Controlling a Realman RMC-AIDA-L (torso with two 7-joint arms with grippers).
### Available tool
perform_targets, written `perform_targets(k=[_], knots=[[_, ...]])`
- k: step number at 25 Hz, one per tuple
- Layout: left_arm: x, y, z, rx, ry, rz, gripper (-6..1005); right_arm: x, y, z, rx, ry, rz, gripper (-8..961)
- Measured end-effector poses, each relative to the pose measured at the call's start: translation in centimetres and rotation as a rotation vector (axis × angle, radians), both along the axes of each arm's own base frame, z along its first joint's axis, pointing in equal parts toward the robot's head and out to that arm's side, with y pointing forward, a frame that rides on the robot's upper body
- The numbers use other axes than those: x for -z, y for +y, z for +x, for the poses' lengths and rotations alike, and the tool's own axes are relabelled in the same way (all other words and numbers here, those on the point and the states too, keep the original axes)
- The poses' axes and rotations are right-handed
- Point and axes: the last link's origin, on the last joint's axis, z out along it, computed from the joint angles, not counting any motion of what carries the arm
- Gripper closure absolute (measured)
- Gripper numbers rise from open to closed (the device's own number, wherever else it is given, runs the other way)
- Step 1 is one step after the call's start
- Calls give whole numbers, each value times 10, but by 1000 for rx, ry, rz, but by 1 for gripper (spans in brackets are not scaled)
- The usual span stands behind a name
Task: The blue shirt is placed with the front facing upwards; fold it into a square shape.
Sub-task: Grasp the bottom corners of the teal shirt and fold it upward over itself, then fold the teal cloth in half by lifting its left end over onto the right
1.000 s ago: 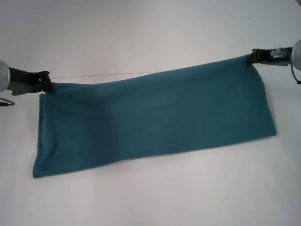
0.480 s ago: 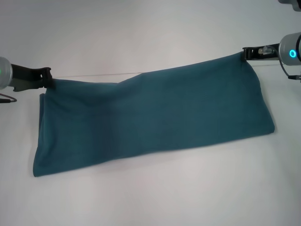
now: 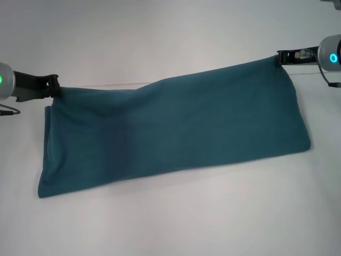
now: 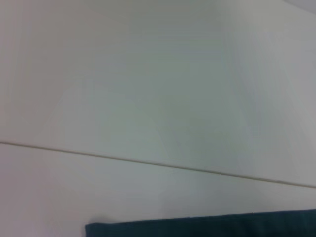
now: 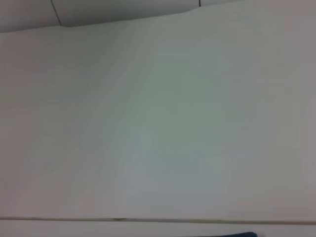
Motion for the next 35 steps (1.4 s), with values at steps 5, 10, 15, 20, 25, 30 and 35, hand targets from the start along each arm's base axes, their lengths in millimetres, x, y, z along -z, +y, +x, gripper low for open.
perform_targets(k=[5, 10, 15, 20, 25, 30, 35], knots=[[1, -1, 0, -11, -24, 11, 971, -5, 2, 0, -10, -23, -1, 930], [3, -2, -2, -27, -36, 35, 928, -14, 4, 2, -11, -50, 5, 801], [4, -3, -3, -33, -43, 39, 624, -30, 9, 2, 4, -82, 15, 573], [4, -8, -8, -45, -64, 42, 429, -40, 4, -2, 14, 16, -36, 417], [-7, -20, -13, -45, -177, 86, 275, -52, -19, 0, -24, 221, -63, 294], [-16, -48, -25, -30, -387, 96, 249, -48, -66, 8, -123, 393, -170, 150], [-9, -77, -46, -83, -542, 84, 230, -39, -112, 21, -207, 546, -257, 45]])
